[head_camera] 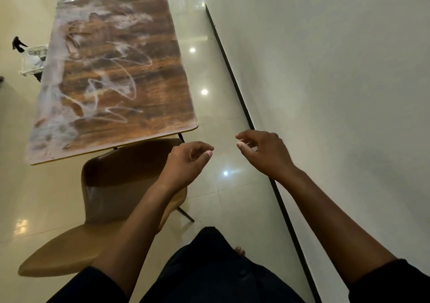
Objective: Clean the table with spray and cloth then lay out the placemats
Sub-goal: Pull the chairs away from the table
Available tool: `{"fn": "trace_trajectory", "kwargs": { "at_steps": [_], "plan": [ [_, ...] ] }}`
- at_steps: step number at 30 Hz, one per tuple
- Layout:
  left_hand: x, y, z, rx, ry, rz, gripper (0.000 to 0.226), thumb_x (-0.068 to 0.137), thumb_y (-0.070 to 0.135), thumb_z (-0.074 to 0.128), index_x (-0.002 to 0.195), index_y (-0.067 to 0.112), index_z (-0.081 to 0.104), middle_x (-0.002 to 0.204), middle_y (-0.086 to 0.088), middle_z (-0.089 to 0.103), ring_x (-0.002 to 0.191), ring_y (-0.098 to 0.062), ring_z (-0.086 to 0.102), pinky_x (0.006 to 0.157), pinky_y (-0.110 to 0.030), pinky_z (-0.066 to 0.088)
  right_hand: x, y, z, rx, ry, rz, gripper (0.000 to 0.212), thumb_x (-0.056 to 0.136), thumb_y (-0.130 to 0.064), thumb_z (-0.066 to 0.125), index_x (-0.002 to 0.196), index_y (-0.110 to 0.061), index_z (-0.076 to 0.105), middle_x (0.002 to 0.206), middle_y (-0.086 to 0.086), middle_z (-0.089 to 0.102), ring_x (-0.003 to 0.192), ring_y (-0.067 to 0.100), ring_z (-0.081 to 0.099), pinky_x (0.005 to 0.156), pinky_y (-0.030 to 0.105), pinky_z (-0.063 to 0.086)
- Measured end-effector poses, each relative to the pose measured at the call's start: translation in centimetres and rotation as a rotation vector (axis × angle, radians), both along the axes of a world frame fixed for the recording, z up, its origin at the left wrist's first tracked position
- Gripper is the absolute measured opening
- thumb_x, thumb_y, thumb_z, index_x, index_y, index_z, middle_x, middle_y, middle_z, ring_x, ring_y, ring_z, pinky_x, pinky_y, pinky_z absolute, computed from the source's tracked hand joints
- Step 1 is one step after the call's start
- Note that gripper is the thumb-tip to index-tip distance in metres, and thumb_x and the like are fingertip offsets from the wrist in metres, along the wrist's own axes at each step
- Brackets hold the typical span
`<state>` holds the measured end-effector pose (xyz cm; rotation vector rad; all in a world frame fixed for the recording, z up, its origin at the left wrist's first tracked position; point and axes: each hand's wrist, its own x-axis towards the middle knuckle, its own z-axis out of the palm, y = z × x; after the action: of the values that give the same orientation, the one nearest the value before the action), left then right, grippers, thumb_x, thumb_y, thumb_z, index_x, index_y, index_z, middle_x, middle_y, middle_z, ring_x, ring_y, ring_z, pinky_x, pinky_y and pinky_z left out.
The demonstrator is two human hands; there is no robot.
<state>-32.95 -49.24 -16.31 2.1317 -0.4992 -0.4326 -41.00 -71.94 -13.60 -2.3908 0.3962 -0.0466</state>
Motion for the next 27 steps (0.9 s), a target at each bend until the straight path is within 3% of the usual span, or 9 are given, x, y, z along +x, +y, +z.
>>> {"fn": "trace_trajectory", "kwargs": {
  "at_steps": [7, 18, 24, 27],
  "plan": [
    [6.6, -5.9, -1.3, -0.053, -0.006, 0.036, 0.021, 0.103, 0.029, 0.070, 0.121, 0.023, 0.081, 0.112, 0.013, 0.080, 0.105, 0.000, 0.073, 0.099, -0.039, 0.062, 6.7, -6.2, -0.7, 0.015, -0.047, -0.019, 0.025, 0.096, -0.041, 0.065, 0.118, -0.034, 0.072, 0.101, -0.017, 0.075, 0.095, 0.002, 0.069, 0.090, 0.036, 0.058],
    [24.2, -13.9, -2.2, -0.109, 0.019, 0.084, 0.018, 0.104, 0.021, 0.070, 0.118, 0.019, 0.081, 0.106, 0.007, 0.081, 0.102, -0.005, 0.075, 0.097, -0.038, 0.063, 24.0, -13.8, -0.6, -0.006, 0.004, -0.003, 0.025, 0.096, -0.042, 0.064, 0.118, -0.033, 0.072, 0.100, -0.017, 0.074, 0.096, 0.002, 0.068, 0.088, 0.032, 0.056],
    [33.2, -15.5, -1.3, -0.092, 0.003, 0.127, 0.019, 0.104, 0.021, 0.069, 0.119, 0.019, 0.081, 0.108, 0.010, 0.080, 0.103, -0.003, 0.074, 0.094, -0.027, 0.060, 34.2, -15.9, -1.0, 0.025, 0.004, 0.015, 0.023, 0.096, -0.040, 0.065, 0.117, -0.033, 0.073, 0.098, -0.018, 0.074, 0.094, 0.002, 0.067, 0.088, 0.032, 0.056],
    [37.7, -16.5, -1.5, -0.090, 0.005, 0.159, 0.018, 0.103, 0.022, 0.070, 0.116, 0.019, 0.081, 0.106, 0.010, 0.080, 0.101, -0.003, 0.075, 0.092, -0.029, 0.061, 39.7, -17.2, -1.3, 0.020, 0.001, 0.057, 0.023, 0.096, -0.040, 0.064, 0.117, -0.033, 0.072, 0.098, -0.018, 0.073, 0.093, 0.001, 0.067, 0.088, 0.032, 0.056]
  ]
}}
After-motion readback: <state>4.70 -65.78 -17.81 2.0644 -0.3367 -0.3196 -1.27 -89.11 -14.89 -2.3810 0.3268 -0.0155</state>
